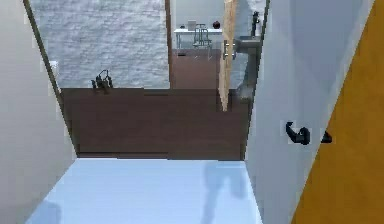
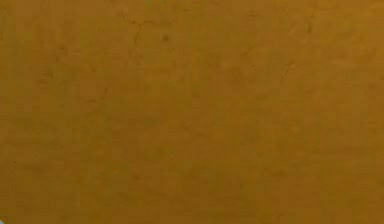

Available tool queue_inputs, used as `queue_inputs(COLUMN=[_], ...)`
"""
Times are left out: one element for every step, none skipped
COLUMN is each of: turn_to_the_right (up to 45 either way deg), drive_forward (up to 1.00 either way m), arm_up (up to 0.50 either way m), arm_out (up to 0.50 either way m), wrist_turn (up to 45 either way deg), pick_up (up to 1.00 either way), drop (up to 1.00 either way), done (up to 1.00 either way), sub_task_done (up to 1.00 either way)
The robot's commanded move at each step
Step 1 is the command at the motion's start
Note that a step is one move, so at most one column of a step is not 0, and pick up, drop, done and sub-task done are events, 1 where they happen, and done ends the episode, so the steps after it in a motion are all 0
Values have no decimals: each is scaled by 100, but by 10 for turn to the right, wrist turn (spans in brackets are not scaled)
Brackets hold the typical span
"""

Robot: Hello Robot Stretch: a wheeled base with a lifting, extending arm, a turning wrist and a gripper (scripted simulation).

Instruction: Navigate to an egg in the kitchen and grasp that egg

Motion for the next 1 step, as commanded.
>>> queue_inputs(turn_to_the_right=[0], drive_forward=[100], arm_up=[0], arm_out=[0], wrist_turn=[0], pick_up=[0], drop=[0], done=[0], sub_task_done=[0])
